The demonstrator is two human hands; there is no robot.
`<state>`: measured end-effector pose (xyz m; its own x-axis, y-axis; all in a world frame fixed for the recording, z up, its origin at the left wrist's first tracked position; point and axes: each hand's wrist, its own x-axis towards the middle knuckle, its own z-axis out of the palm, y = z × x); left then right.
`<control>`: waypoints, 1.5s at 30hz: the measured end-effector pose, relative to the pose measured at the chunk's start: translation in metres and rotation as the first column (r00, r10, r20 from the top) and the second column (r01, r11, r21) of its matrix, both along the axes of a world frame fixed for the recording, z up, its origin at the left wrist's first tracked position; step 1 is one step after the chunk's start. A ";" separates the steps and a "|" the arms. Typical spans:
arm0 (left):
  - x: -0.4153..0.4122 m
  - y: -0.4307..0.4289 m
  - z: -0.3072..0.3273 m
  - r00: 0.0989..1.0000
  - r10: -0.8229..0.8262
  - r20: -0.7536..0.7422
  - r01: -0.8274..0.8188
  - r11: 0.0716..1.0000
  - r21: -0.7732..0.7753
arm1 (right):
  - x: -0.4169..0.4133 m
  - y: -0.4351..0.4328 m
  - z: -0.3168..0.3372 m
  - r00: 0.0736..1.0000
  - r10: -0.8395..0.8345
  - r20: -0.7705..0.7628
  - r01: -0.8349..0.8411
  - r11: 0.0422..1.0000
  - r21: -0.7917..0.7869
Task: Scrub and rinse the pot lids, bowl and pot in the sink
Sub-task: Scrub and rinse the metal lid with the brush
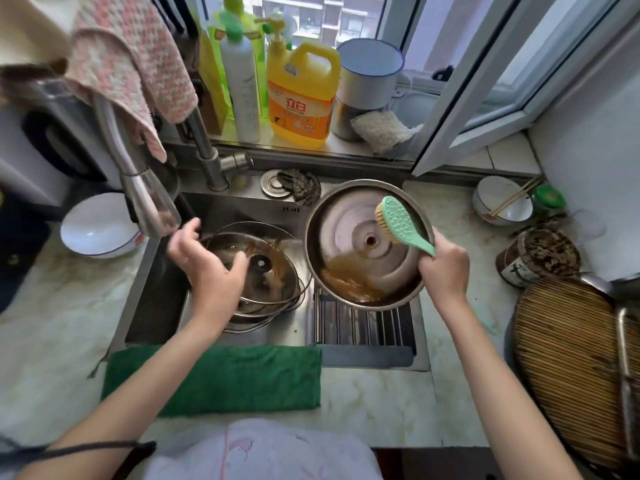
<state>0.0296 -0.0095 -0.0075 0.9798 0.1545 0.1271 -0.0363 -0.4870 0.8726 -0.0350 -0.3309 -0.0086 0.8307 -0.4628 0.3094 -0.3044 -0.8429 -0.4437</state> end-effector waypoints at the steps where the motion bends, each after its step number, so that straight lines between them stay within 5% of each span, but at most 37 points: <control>1: -0.002 0.009 0.006 0.993 0.048 0.106 -0.049 0.999 0.010 | 0.001 0.000 0.001 0.999 0.031 0.017 -0.029 0.994 -0.107; 5: 0.004 0.020 0.019 0.935 0.213 0.285 -0.216 0.976 -0.023 | -0.002 0.003 -0.001 0.964 0.252 0.083 -0.193 0.880 -0.433; 9: 0.018 0.028 0.028 0.927 0.333 0.173 -0.314 0.941 -0.128 | -0.005 0.006 -0.008 0.920 0.366 0.137 -0.219 0.773 -0.596; 20: 0.020 0.009 0.030 0.950 0.192 0.245 -0.154 0.974 -0.165 | 0.008 0.024 0.011 0.917 0.326 0.229 -0.119 0.773 -0.624; 25: 0.013 -0.017 0.030 0.984 -0.060 0.166 0.083 0.987 -0.138 | 0.021 0.050 0.016 0.941 0.178 0.289 -0.052 0.917 -0.396; 32: 0.038 -0.051 0.038 0.930 -0.368 0.014 0.368 0.928 -0.059 | 0.064 0.082 0.027 0.997 -0.070 0.012 0.068 0.990 0.125; 35: 0.059 -0.055 0.042 0.887 -0.460 -0.039 0.458 0.888 -0.045 | 0.075 0.091 0.025 0.995 -0.069 -0.076 0.093 0.918 0.385; 39: 0.084 -0.034 0.042 0.852 -0.522 0.040 0.515 0.821 -0.247 | 0.082 0.093 0.011 0.982 -0.063 -0.176 0.165 0.734 0.659; 42: 0.103 -0.004 0.024 0.902 -0.403 0.153 0.415 0.908 -0.057 | 0.082 0.096 -0.005 0.976 -0.070 -0.208 0.209 0.582 0.786; 45: 0.154 0.014 -0.002 0.934 -0.356 0.039 0.335 0.908 0.251 | 0.079 0.102 -0.015 0.971 -0.089 -0.222 0.238 0.467 0.852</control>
<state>0.1832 0.0043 -0.0098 0.9508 -0.2363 0.2003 -0.3064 -0.6227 0.7200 0.0438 -0.2287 -0.0239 0.7051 -0.5625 -0.4317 -0.5079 0.0243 -0.8611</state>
